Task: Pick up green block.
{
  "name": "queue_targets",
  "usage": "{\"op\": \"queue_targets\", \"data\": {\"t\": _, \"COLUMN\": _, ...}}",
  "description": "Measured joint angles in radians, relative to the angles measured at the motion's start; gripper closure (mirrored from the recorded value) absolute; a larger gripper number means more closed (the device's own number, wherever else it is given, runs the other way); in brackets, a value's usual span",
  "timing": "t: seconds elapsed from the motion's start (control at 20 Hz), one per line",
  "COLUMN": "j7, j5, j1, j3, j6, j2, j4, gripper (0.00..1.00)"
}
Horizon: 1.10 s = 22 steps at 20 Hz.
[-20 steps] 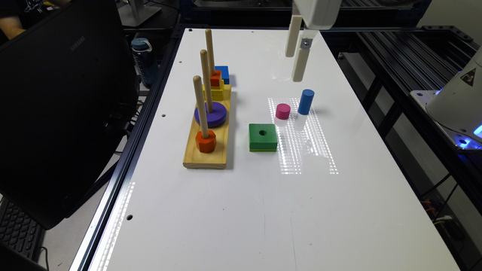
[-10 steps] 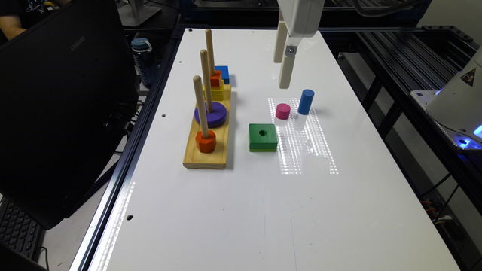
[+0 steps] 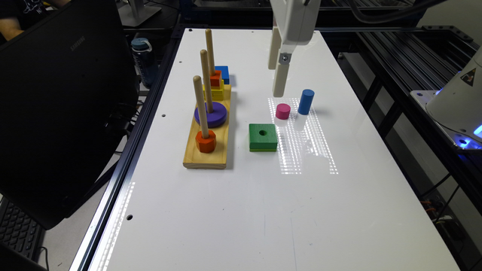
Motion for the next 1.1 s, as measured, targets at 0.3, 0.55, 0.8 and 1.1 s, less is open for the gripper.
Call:
{"op": "queue_targets", "data": {"t": 0.3, "j7": 0.029, "j5": -0.0003, "j1": 0.0, "j3": 0.029, "j6": 0.0, "j2": 0.034, "j4": 0.035, "gripper": 0.0}}
{"op": "queue_targets", "data": {"t": 0.55, "j7": 0.03, "j5": -0.0003, "j1": 0.0, "j3": 0.03, "j6": -0.002, "j2": 0.035, "j4": 0.035, "gripper": 0.0}}
{"op": "queue_targets", "data": {"t": 0.8, "j7": 0.031, "j5": -0.0004, "j1": 0.0, "j3": 0.03, "j6": 0.004, "j2": 0.045, "j4": 0.029, "gripper": 0.0}}
{"op": "queue_targets", "data": {"t": 1.1, "j7": 0.031, "j5": -0.0021, "j1": -0.001, "j3": 0.03, "j6": 0.05, "j2": 0.1, "j4": 0.029, "gripper": 0.0}}
